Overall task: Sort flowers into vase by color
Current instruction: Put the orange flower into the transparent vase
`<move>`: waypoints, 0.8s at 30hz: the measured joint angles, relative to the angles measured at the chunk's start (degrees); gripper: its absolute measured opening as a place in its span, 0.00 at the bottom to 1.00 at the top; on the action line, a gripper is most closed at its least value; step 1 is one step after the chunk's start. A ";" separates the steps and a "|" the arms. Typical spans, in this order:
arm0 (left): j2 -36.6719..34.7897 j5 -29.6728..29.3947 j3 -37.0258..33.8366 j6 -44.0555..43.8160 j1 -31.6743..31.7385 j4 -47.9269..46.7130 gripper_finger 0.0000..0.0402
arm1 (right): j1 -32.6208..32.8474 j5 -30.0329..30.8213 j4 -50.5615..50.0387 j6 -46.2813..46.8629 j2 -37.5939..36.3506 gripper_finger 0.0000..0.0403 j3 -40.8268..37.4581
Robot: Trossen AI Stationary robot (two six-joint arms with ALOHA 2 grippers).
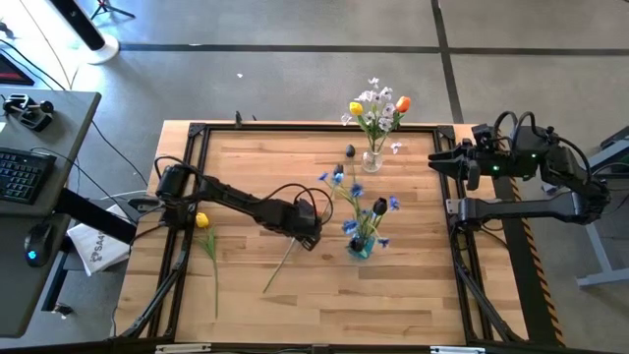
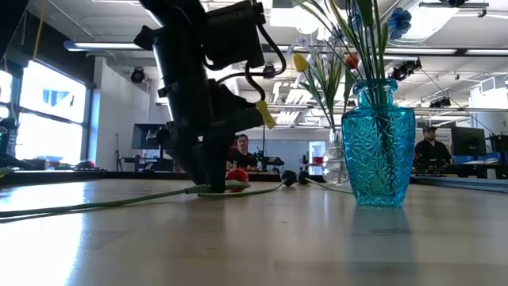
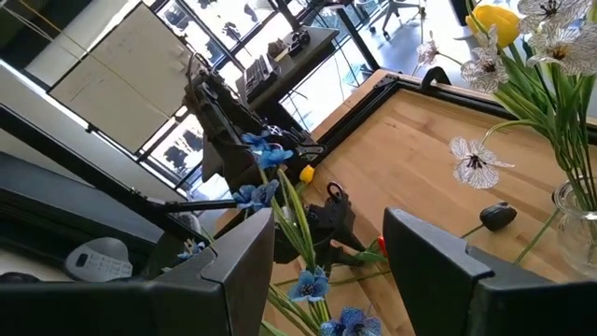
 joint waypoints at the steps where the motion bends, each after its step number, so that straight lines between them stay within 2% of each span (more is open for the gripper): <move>1: -0.26 0.08 -0.02 0.75 0.14 -0.33 0.20 | 0.00 0.00 -0.01 0.00 0.00 0.49 0.00; 3: -0.77 0.65 -0.07 2.46 0.68 -0.97 0.08 | -0.01 0.00 0.00 0.00 0.00 0.49 0.00; 5: -1.65 1.14 -0.13 3.97 1.43 -1.91 0.03 | 0.00 0.02 -0.01 0.12 0.00 0.49 0.00; 8: -3.62 -0.59 -0.15 6.65 2.85 -3.69 0.04 | 0.00 0.34 -0.01 0.18 0.07 0.49 0.00; 12: -8.20 -3.31 -0.15 10.63 5.91 -4.25 0.01 | 0.00 0.39 0.00 0.28 0.38 0.49 0.00; 21: -26.73 -15.62 -0.11 17.40 16.29 -1.18 0.00 | 0.00 1.33 0.03 1.70 1.45 0.49 0.00; 23: -30.89 -13.96 -0.07 22.55 19.39 1.80 0.00 | -0.01 2.35 0.26 1.70 1.73 0.49 0.00; 24: -32.39 -10.47 -0.04 26.36 21.14 3.58 0.00 | 0.00 3.02 0.39 1.68 1.94 0.49 0.00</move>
